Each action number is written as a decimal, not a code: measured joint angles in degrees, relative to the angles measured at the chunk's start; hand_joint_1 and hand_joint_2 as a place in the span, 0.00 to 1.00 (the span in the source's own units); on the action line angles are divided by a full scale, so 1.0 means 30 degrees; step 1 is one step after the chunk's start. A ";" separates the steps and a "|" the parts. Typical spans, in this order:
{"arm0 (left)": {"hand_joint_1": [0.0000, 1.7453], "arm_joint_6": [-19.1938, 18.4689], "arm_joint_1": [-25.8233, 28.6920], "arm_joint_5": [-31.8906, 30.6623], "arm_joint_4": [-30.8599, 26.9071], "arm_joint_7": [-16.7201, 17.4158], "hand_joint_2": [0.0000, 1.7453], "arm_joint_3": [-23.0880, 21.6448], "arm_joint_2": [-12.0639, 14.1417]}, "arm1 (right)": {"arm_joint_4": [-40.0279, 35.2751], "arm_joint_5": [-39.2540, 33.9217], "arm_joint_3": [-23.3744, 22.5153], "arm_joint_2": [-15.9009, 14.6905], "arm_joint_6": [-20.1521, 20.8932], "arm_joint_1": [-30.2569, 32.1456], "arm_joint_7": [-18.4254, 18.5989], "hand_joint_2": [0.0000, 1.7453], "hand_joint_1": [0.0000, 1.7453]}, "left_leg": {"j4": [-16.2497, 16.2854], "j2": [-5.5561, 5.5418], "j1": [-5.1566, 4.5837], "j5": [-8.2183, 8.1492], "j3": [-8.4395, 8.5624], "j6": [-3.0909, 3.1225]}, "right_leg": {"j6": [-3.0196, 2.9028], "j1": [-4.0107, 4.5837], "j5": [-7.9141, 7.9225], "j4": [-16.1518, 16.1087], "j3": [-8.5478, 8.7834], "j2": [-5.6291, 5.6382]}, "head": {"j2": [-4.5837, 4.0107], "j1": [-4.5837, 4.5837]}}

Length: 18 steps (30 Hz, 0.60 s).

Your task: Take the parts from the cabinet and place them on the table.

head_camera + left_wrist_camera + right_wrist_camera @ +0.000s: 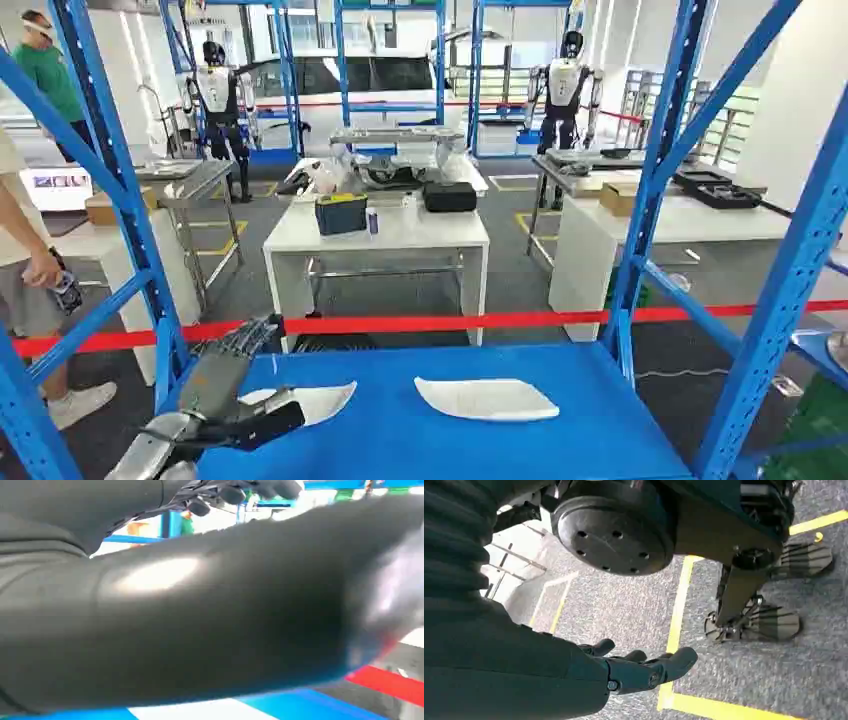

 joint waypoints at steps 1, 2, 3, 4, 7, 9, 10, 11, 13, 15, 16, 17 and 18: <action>0.00 0.0000 0.0003 -0.0038 0.0000 0.0044 0.00 0.0000 0.0044 | 0.0000 0.0044 0.0000 0.0007 0.0000 0.0015 -0.0015 1.00 0.00 | 0.0010 0.0059 0.0006 -0.0082 0.0142 0.0098 | 0.0043 -0.0068 -0.0300 0.0509 -0.0088 -0.0058 | 0.0000 0.0001; 0.00 0.0000 -0.0008 -0.0067 -0.0007 0.0044 0.00 0.0000 0.0073 | 0.0000 0.0052 0.0000 0.0014 0.0000 -0.0007 -0.0015 1.00 0.00 | 0.0017 0.0059 -0.0017 -0.0131 0.0241 0.0162 | 0.0123 -0.0072 -0.0676 0.1153 -0.0435 -0.0094 | -0.0007 0.0008; 0.00 0.0000 -0.0018 -0.0067 0.0000 0.0043 0.00 0.0000 0.0116 | 0.0000 0.0124 0.0007 0.0035 0.0000 -0.0036 -0.0007 1.00 0.00 | 0.0022 0.0055 -0.0047 -0.0194 0.0313 0.0249 | 0.0208 -0.0085 -0.1348 0.2650 -0.1353 -0.0104 | -0.0007 0.0007; 0.00 -0.0007 0.0014 -0.0037 0.0000 0.0007 0.00 0.0000 0.0159 | 0.0000 0.0204 0.0008 0.0051 0.0007 -0.0039 0.0000 1.00 0.00 | 0.0030 0.0032 -0.0074 -0.0282 0.0338 0.0268 | 0.0270 -0.0102 -0.1911 0.3950 -0.2246 -0.0107 | 0.0000 0.0030; 0.00 0.0000 0.0367 0.0072 0.0000 -0.0146 0.00 0.0000 0.0481 | 0.0000 0.0380 0.0022 0.0065 0.0000 0.0070 0.0102 1.00 0.00 | 0.0066 -0.0025 -0.0083 -0.0638 0.0639 0.0189 | 0.0364 -0.0181 -0.1812 0.4440 -0.3375 -0.0111 | -0.0007 0.0030; 0.00 0.0029 0.0493 0.0086 0.0000 -0.0212 0.00 0.0000 0.0612 | 0.0000 0.0394 0.0015 0.0065 0.0000 0.0096 0.0102 1.00 0.00 | 0.0100 -0.0026 -0.0071 -0.0812 0.0829 0.0126 | 0.0340 -0.0218 -0.0814 0.3111 -0.3007 -0.0117 | 0.0000 0.0037; 0.00 0.0044 0.0544 0.0116 0.0000 -0.0234 0.00 0.0000 0.0692 | 0.0000 0.0401 0.0015 0.0065 0.0000 0.0099 0.0102 1.00 0.00 | 0.0141 -0.0011 -0.0044 -0.0993 0.1028 0.0056 | 0.0319 -0.0254 0.0392 0.1461 -0.2441 -0.0142 | 0.0000 0.0030; 0.00 0.0073 0.0548 0.0145 0.0000 -0.0255 0.00 0.0000 0.0743 | 0.0000 0.0416 0.0022 0.0065 0.0007 0.0110 0.0102 1.00 0.00 | 0.0172 0.0002 -0.0029 -0.1167 0.1139 -0.0038 | 0.0308 -0.0290 0.1488 0.0026 -0.2001 -0.0169 | -0.0007 0.0030; 0.00 0.0146 0.0542 0.0261 0.0015 -0.0306 0.00 0.0000 0.0772 | 0.0007 0.0460 0.0036 0.0094 0.0007 0.0045 0.0139 1.00 0.00 | 0.0169 -0.0060 -0.0082 -0.1326 0.1215 -0.0279 | 0.0015 -0.0100 0.0520 -0.0167 -0.1961 -0.0211 | -0.0007 -0.0007; 0.00 0.0160 0.0701 0.0283 0.0015 -0.0306 0.00 0.0000 0.0889 | 0.0007 0.0503 0.0058 0.0101 0.0000 0.0081 0.0328 1.00 0.00 | 0.0320 -0.0086 -0.0081 -0.1314 0.1403 -0.0561 | -0.0287 -0.0122 0.0949 -0.0295 -0.1706 -0.0191 | 0.0000 -0.0021; 0.00 0.0160 0.0735 0.0283 0.0007 -0.0306 0.00 0.0000 0.0903 | 0.0007 0.0503 0.0058 0.0101 0.0000 0.0073 0.0321 1.00 0.00 | 0.0369 -0.0086 -0.0076 -0.1409 0.1452 -0.0664 | -0.0436 -0.0157 0.0955 -0.0291 -0.1493 -0.0149 | 0.0000 0.0008; 0.00 0.0160 0.0789 0.0283 -0.0007 -0.0306 0.00 0.0000 0.0932 | 0.0007 0.0503 0.0066 0.0109 0.0000 0.0069 0.0321 1.00 0.00 | 0.0787 -0.0030 -0.0022 -0.1492 0.1187 -0.0735 | -0.0556 -0.0187 0.0881 -0.0395 -0.1292 -0.0148 | 0.0000 -0.0021; 0.00 0.0175 0.0767 0.0283 -0.0007 -0.0306 0.00 0.0007 0.0984 | 0.0007 0.0503 0.0066 0.0101 0.0000 0.0032 0.0313 1.00 0.00 | 0.1717 0.0006 -0.0025 -0.1648 0.0719 -0.0777 | -0.0690 -0.0182 0.0787 -0.0395 -0.1145 -0.0139 | 0.0000 -0.0021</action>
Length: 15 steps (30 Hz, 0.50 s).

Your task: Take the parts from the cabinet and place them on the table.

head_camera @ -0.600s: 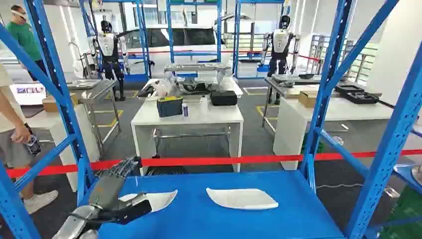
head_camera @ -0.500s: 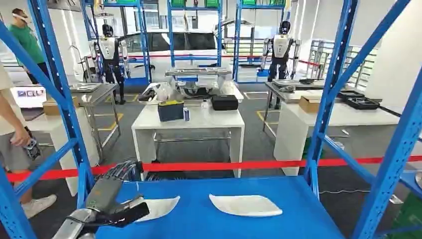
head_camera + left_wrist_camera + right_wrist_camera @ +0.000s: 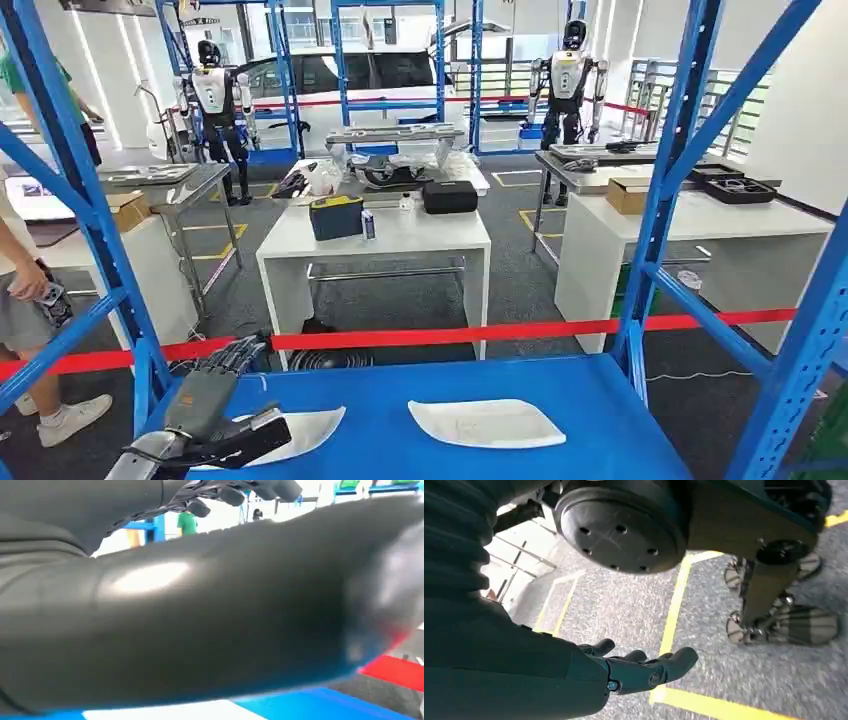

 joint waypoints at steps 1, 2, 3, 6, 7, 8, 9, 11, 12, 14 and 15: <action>0.00 0.0000 0.0004 0.0000 0.0000 -0.0015 0.00 0.0000 0.0036 | 0.0000 0.0000 0.0000 0.0000 0.0000 -0.0010 0.0000 1.00 0.00 | 0.1247 0.0000 0.0007 -0.0356 -0.0769 -0.0060 | -0.0095 0.0002 -0.0120 -0.0001 0.0116 0.0003 | 0.0000 0.0007; 0.00 -0.0007 0.0092 0.0015 0.0007 -0.0015 0.00 0.0000 0.0080 | 0.0000 0.0007 0.0000 0.0000 0.0000 -0.0005 0.0000 1.00 0.00 | 0.2609 0.0011 0.0034 -0.0839 -0.1673 -0.0143 | -0.0132 0.0015 -0.0264 -0.0001 0.0264 0.0022 | -0.0007 0.0000; 0.00 -0.0029 0.0226 0.0058 0.0007 -0.0007 0.00 0.0000 0.0153 | 0.0000 0.0029 0.0000 0.0000 0.0000 0.0009 0.0000 1.00 0.00 | 0.3599 0.0013 0.0040 -0.1273 -0.2429 -0.0186 | -0.0162 0.0023 -0.0408 -0.0001 0.0403 0.0033 | 0.0000 0.0008; 0.00 -0.0270 0.0613 0.0343 -0.0007 0.0000 0.00 0.0029 0.0328 | 0.0000 0.0197 0.0036 0.0015 0.0000 0.0042 0.0015 1.00 0.00 | 0.2712 0.0010 0.0034 -0.0405 -0.2934 -0.0059 | -0.0120 0.0036 -0.0940 -0.0001 0.1069 0.0107 | 0.0000 0.0007; 0.00 -0.0341 0.0645 0.0394 -0.0065 -0.0051 0.00 0.0073 0.0370 | 0.0000 0.0218 0.0036 0.0036 0.0000 0.0024 0.0015 1.00 0.00 | 0.1187 0.0010 0.0011 0.0656 -0.2462 0.0039 | -0.0075 0.0040 -0.1129 -0.0001 0.1341 0.0112 | 0.0000 0.0007; 0.00 -0.0415 0.0657 0.0408 -0.0138 -0.0066 0.00 0.0080 0.0415 | 0.0000 0.0219 0.0036 0.0066 0.0000 0.0007 0.0007 1.00 0.00 | -0.0459 0.0018 -0.0042 0.1900 -0.1919 0.0190 | -0.0015 0.0038 -0.1330 -0.0022 0.1563 0.0109 | 0.0000 0.0001; 0.00 -0.0452 0.0675 0.0408 -0.0160 -0.0073 0.00 0.0080 0.0422 | 0.0000 0.0219 0.0036 0.0088 0.0000 -0.0006 0.0007 1.00 0.00 | -0.1466 0.0043 -0.0110 0.2524 -0.1770 0.0285 | 0.0051 0.0061 -0.1472 -0.0007 0.1631 0.0106 | -0.0007 0.0000; 0.00 -0.0663 0.0859 0.0342 -0.0292 -0.0065 0.00 0.0080 0.0415 | 0.0000 0.0219 0.0036 0.0087 0.0000 -0.0092 0.0022 1.00 0.00 | -0.1501 0.0022 -0.0222 0.1736 -0.1429 0.0404 | 0.0352 0.0096 -0.1782 -0.0241 0.1809 0.0128 | 0.0000 0.0007; 0.00 -0.0663 0.0956 0.0342 -0.0408 -0.0051 0.00 0.0080 0.0401 | 0.0000 0.0219 0.0036 0.0117 0.0000 -0.0063 0.0015 1.00 0.00 | -0.1668 0.0010 -0.0148 0.1842 -0.1359 0.0544 | 0.0442 0.0128 -0.1589 -0.0011 0.1972 0.0105 | -0.0007 0.0007; 0.00 -0.0707 0.1009 0.0342 -0.0569 -0.0051 0.00 0.0087 0.0334 | 0.0000 0.0211 0.0036 0.0117 0.0000 -0.0093 0.0015 1.00 0.00 | -0.1810 -0.0010 -0.0043 0.1771 -0.0833 0.0734 | 0.0567 0.0116 -0.1669 0.0401 0.1912 0.0065 | 0.0000 0.0015; 0.00 -0.0729 0.0966 0.0350 -0.0627 -0.0051 0.00 0.0087 0.0320 | 0.0000 0.0197 0.0037 0.0124 0.0000 -0.0126 0.0007 1.00 0.00 | -0.1808 -0.0006 -0.0049 0.1626 -0.0633 0.0831 | 0.0625 0.0112 -0.1693 0.1262 0.1527 0.0040 | -0.0007 0.0015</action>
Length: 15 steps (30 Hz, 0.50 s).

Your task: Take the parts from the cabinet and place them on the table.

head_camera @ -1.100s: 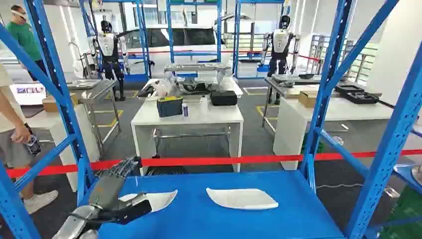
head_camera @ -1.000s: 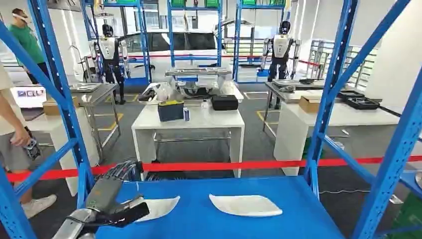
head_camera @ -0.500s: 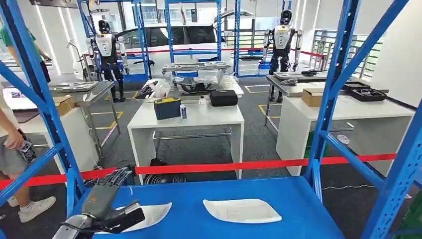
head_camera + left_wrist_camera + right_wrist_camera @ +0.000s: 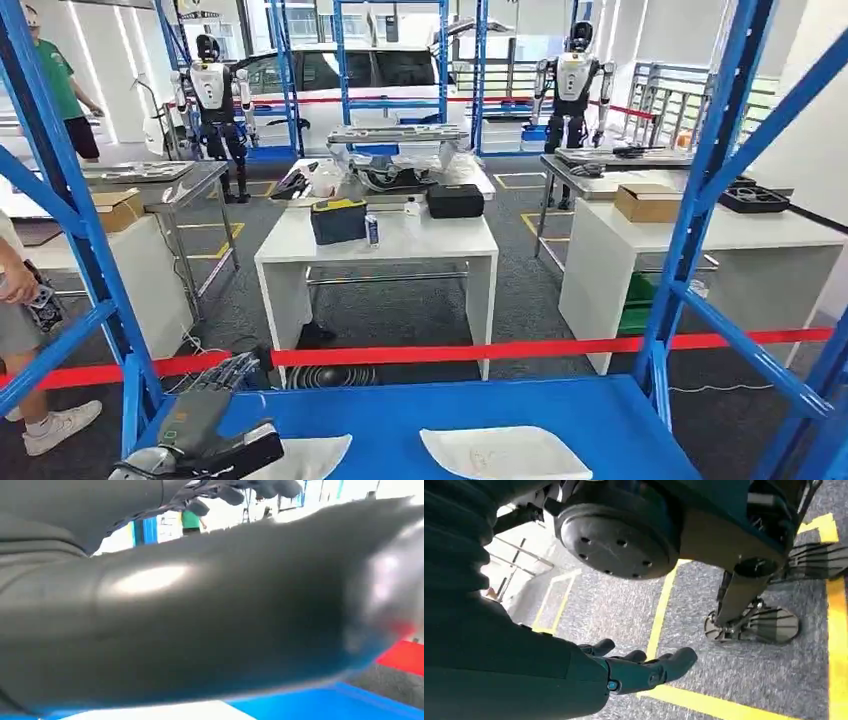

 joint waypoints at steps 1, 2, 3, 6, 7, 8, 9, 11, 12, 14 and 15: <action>0.00 -0.0103 -0.0046 0.0015 -0.0014 0.0007 0.00 0.0000 0.0000 | 0.0000 -0.0015 0.0000 0.0007 0.0000 -0.0048 0.0007 1.00 0.00 | 0.0001 0.0020 -0.0001 -0.0126 0.0121 0.0080 | 0.0105 -0.0021 -0.0260 0.1174 -0.0765 -0.0010 | 0.0000 -0.0007; 0.00 -0.0366 -0.0032 0.0073 -0.0014 0.0007 0.00 0.0000 -0.0015 | 0.0000 -0.0029 0.0000 0.0015 0.0000 -0.0056 0.0007 1.00 0.00 | 0.0001 0.0029 -0.0016 -0.0271 0.0232 0.0142 | 0.0195 -0.0070 -0.0776 0.2471 -0.1733 -0.0015 | 0.0007 0.0007; 0.00 -0.0854 0.0016 0.0139 -0.0007 0.0051 0.00 0.0000 -0.0095 | 0.0000 -0.0029 0.0000 0.0015 0.0000 -0.0022 0.0015 1.00 0.00 | 0.0008 0.0025 -0.0025 -0.0404 0.0366 0.0165 | 0.0282 -0.0101 -0.1409 0.3489 -0.2619 -0.0015 | 0.0007 0.0000; 0.00 -0.2640 0.0103 0.0715 0.0102 0.0313 0.00 0.0000 -0.0321 | 0.0000 -0.0022 0.0000 0.0007 0.0000 0.0055 0.0015 1.00 0.00 | 0.0067 -0.0101 0.0024 -0.0878 0.0889 0.0055 | 0.0412 -0.0221 -0.1055 0.2868 -0.3541 -0.0023 | 0.0007 0.0014; 0.00 -0.3222 0.0096 0.0970 0.0168 0.0291 0.00 0.0000 -0.0386 | 0.0000 -0.0022 0.0000 0.0007 0.0000 0.0039 0.0014 1.00 0.00 | 0.0103 -0.0102 0.0051 -0.1092 0.1125 -0.0034 | 0.0394 -0.0260 0.0095 0.1479 -0.3252 -0.0038 | 0.0007 0.0022; 0.00 -0.3858 0.0095 0.1353 0.0233 0.0110 1.00 0.0021 -0.0422 | 0.0000 -0.0022 0.0000 -0.0007 0.0000 0.0034 0.0015 1.00 0.00 | 0.0152 -0.0089 0.0097 -0.1313 0.1355 -0.0142 | 0.0366 -0.0298 0.1465 -0.0035 -0.2868 -0.0062 | 0.0000 0.0014; 0.00 -0.4456 0.0094 0.1768 0.0356 -0.0115 1.00 0.0079 -0.0444 | 0.0007 -0.0022 0.0000 0.0000 0.0000 0.0067 0.0015 1.00 0.00 | 0.0174 -0.0067 0.0088 -0.1510 0.1341 -0.0268 | 0.0315 -0.0286 0.2645 -0.0994 -0.2707 -0.0132 | 0.0000 0.0008; 0.00 -0.5321 0.0105 0.2398 0.0583 -0.0482 1.00 0.0226 -0.0517 | 0.0015 -0.0007 0.0000 0.0000 0.0000 0.0033 0.0022 1.00 0.00 | 0.0252 -0.0101 0.0052 -0.1733 0.1501 -0.0543 | -0.0025 -0.0139 0.2259 -0.0986 -0.2594 -0.0144 | 0.0007 0.0000; 0.00 -0.5709 0.0187 0.2715 0.0670 -0.0742 1.00 0.0277 -0.0510 | 0.0015 -0.0007 -0.0007 -0.0007 0.0000 0.0084 0.0015 1.00 0.00 | 0.0332 -0.0096 0.0085 -0.1696 0.1631 -0.0683 | -0.0183 -0.0112 0.2264 -0.1089 -0.2577 -0.0097 | 0.0007 0.0000; 0.00 -0.6676 0.0294 0.3455 0.0802 -0.1349 1.00 0.0445 -0.0525 | 0.0015 0.0007 -0.0007 -0.0007 0.0000 0.0099 0.0007 1.00 0.00 | 0.0084 -0.0047 0.0063 -0.1804 0.1816 -0.0359 | -0.0127 -0.0093 0.2357 -0.1193 -0.2368 -0.0043 | 0.0007 0.0000; 0.00 -0.7339 0.0318 0.3989 0.0838 -0.1768 1.00 0.0553 -0.0525 | 0.0015 0.0007 -0.0015 -0.0007 0.0000 0.0070 0.0008 1.00 0.00 | 0.0038 0.0000 0.0068 -0.1811 0.1830 -0.0306 | -0.0154 -0.0088 0.2341 -0.1193 -0.2377 -0.0007 | 0.0007 -0.0001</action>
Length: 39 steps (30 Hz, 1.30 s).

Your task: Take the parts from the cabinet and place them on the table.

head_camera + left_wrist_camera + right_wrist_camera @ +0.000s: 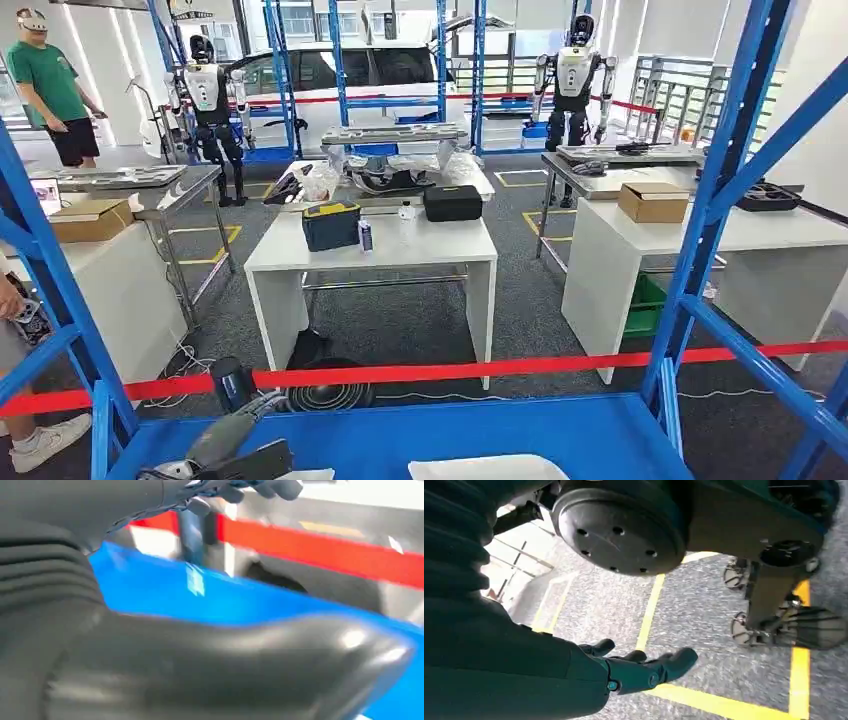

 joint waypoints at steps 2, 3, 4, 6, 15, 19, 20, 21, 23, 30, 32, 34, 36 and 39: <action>0.00 -0.1494 0.0167 0.1288 -0.0015 -0.1105 1.00 0.0374 0.0044 | 0.0000 0.0022 -0.0015 -0.0029 0.0000 0.0006 0.0000 1.00 0.00 | -0.0189 0.0017 -0.0007 0.0000 0.0135 0.0000 | -0.0127 0.0002 -0.0087 0.0000 0.0020 0.0071 | 0.0000 0.0008; 0.00 -0.2042 0.0255 0.1864 -0.0043 -0.1552 1.00 0.0598 0.0044 | 0.0000 0.0022 -0.0014 -0.0036 0.0000 0.0015 0.0007 1.00 0.00 | -0.0267 0.0020 -0.0009 -0.0012 0.0188 0.0005 | -0.0190 0.0002 -0.0132 -0.0006 0.0036 0.0072 | 0.0000 -0.0007; 0.00 -0.2288 0.0309 0.2141 -0.0051 -0.1738 1.00 0.0702 0.0044 | 0.0000 0.0022 -0.0014 -0.0036 0.0000 0.0014 0.0000 1.00 0.00 | -0.0306 0.0028 -0.0013 -0.0051 0.0228 0.0035 | -0.0206 0.0002 -0.0153 -0.0007 0.0045 0.0072 | 0.0000 -0.0007; 0.00 -0.2975 0.0501 0.2988 -0.0211 -0.2267 1.00 0.1063 0.0044 | 0.0000 0.0022 -0.0014 -0.0030 0.0000 0.0016 0.0000 1.00 0.00 | -0.0385 0.0029 -0.0021 -0.0060 0.0292 0.0040 | -0.0253 0.0004 -0.0190 -0.0007 0.0074 0.0067 | 0.0000 -0.0007; 0.00 -0.6184 0.1768 0.6933 -0.2209 -0.3609 1.00 0.2639 0.0182 | 0.0000 0.0022 -0.0248 -0.0044 0.0000 0.0019 0.0000 1.00 0.00 | -0.0535 0.0036 0.0011 -0.0120 0.0359 -0.0427 | -0.0343 0.0041 -0.0264 -0.0008 0.0220 0.0050 | 0.0000 0.0001; 0.00 -0.6533 0.2271 0.7391 -0.3263 -0.3754 1.00 0.2639 0.0459 | 0.0000 0.0022 -0.0342 -0.0044 0.0000 0.0024 0.0000 1.00 0.00 | -0.0532 0.0040 0.0007 -0.0155 0.0400 -0.0483 | -0.0333 0.0032 -0.0274 -0.0021 0.0318 0.0047 | 0.0000 0.0000; 0.00 -0.6555 0.2388 0.7391 -0.3469 -0.3776 1.00 0.2631 0.0547 | 0.0000 0.0022 -0.0350 -0.0044 0.0000 0.0031 -0.0001 1.00 0.00 | -0.0528 0.0040 0.0006 -0.0155 0.0405 -0.0483 | -0.0332 0.0025 -0.0273 -0.0033 0.0329 0.0046 | 0.0000 0.0001; 0.00 -0.6555 0.2497 0.7363 -0.3664 -0.3769 1.00 0.2617 0.0619 | 0.0000 0.0022 -0.0356 -0.0058 0.0000 0.0033 -0.0001 1.00 0.00 | -0.0524 0.0039 0.0005 -0.0155 0.0412 -0.0483 | -0.0330 0.0018 -0.0272 -0.0043 0.0337 0.0046 | 0.0000 0.0000; 0.00 -0.6548 0.2693 0.7216 -0.3935 -0.3747 1.00 0.2580 0.0743 | 0.0000 0.0022 -0.0379 -0.0080 0.0000 0.0035 0.0000 1.00 0.00 | -0.0508 0.0039 -0.0010 -0.0154 0.0515 -0.0483 | -0.0324 0.0009 -0.0267 -0.0048 0.0340 0.0044 | 0.0000 0.0001; 0.00 -0.6526 0.2966 0.7063 -0.4408 -0.3718 1.00 0.2398 0.0969 | 0.0000 0.0022 -0.0481 -0.0102 0.0000 0.0041 -0.0001 1.00 0.00 | -0.0487 0.0038 -0.0022 -0.0149 0.0542 -0.0491 | -0.0306 0.0000 -0.0257 -0.0077 0.0358 0.0045 | 0.0000 0.0001; 0.00 -0.6504 0.2973 0.7005 -0.4466 -0.3718 1.00 0.2369 0.1005 | 0.0000 0.0022 -0.0488 -0.0102 0.0000 0.0041 0.0000 1.00 0.00 | -0.0484 0.0038 -0.0025 -0.0160 0.0542 -0.0476 | -0.0305 -0.0003 -0.0257 -0.0085 0.0363 0.0045 | 0.0000 0.0001; 0.00 -0.6321 0.2973 0.6778 -0.4495 -0.3711 1.00 0.2311 0.1049 | 0.0000 0.0022 -0.0488 -0.0102 0.0000 0.0041 -0.0001 1.00 0.00 | -0.0483 0.0038 -0.0026 -0.0161 0.0542 -0.0474 | -0.0304 -0.0004 -0.0257 -0.0089 0.0364 0.0045 | 0.0000 0.0001; 0.00 -0.5639 0.2978 0.5886 -0.4495 -0.3580 1.00 0.2093 0.1100 | 0.0000 0.0022 -0.0503 -0.0102 0.0000 0.0041 -0.0016 1.00 0.00 | -0.0483 0.0038 -0.0026 -0.0162 0.0541 -0.0473 | -0.0303 -0.0005 -0.0257 -0.0090 0.0368 0.0045 | 0.0000 0.0001; 0.00 -0.4269 0.3108 0.4232 -0.4488 -0.3485 1.00 0.1452 0.1325 | 0.0000 0.0022 -0.0575 -0.0102 0.0000 0.0043 -0.0022 1.00 0.00 | -0.0483 0.0040 -0.0026 -0.0163 0.0536 -0.0472 | -0.0303 -0.0004 -0.0257 -0.0090 0.0371 0.0049 | 0.0000 0.0000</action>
